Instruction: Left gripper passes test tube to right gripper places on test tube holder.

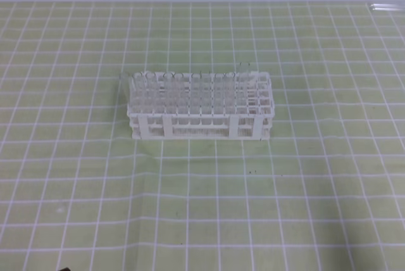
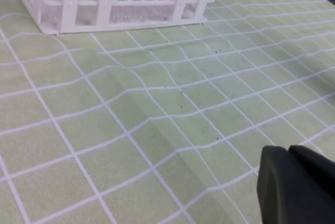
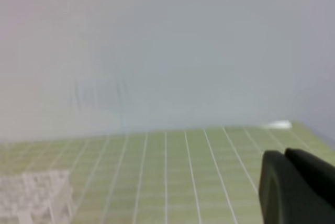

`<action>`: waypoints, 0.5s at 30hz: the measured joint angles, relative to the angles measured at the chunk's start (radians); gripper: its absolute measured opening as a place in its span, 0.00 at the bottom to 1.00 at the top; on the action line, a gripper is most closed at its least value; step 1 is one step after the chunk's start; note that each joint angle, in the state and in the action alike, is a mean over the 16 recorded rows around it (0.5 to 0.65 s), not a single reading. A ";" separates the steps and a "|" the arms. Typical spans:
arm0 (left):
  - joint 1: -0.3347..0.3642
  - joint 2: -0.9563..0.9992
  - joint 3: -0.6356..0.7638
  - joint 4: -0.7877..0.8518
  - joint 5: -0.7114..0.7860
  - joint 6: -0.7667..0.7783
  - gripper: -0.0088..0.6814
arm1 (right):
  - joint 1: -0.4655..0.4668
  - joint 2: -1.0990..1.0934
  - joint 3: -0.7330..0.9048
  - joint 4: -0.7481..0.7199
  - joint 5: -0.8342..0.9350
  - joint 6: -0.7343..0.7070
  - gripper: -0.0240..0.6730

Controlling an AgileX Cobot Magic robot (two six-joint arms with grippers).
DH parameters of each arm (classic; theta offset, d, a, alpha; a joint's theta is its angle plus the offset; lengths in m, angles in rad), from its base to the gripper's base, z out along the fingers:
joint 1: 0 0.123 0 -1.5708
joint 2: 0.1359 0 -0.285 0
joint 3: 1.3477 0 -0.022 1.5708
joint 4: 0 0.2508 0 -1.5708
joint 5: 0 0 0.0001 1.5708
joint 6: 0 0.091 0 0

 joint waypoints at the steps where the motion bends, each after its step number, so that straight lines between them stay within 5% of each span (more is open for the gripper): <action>1: 0.000 0.000 -0.001 0.000 0.001 0.000 0.01 | 0.000 0.000 0.000 0.029 0.009 -0.036 0.01; 10: 0.000 0.000 0.001 0.000 -0.001 0.000 0.01 | -0.001 0.000 0.000 0.282 0.190 -0.346 0.01; 15: 0.000 0.000 0.001 0.000 -0.001 0.000 0.01 | -0.002 0.000 0.000 0.313 0.269 -0.385 0.01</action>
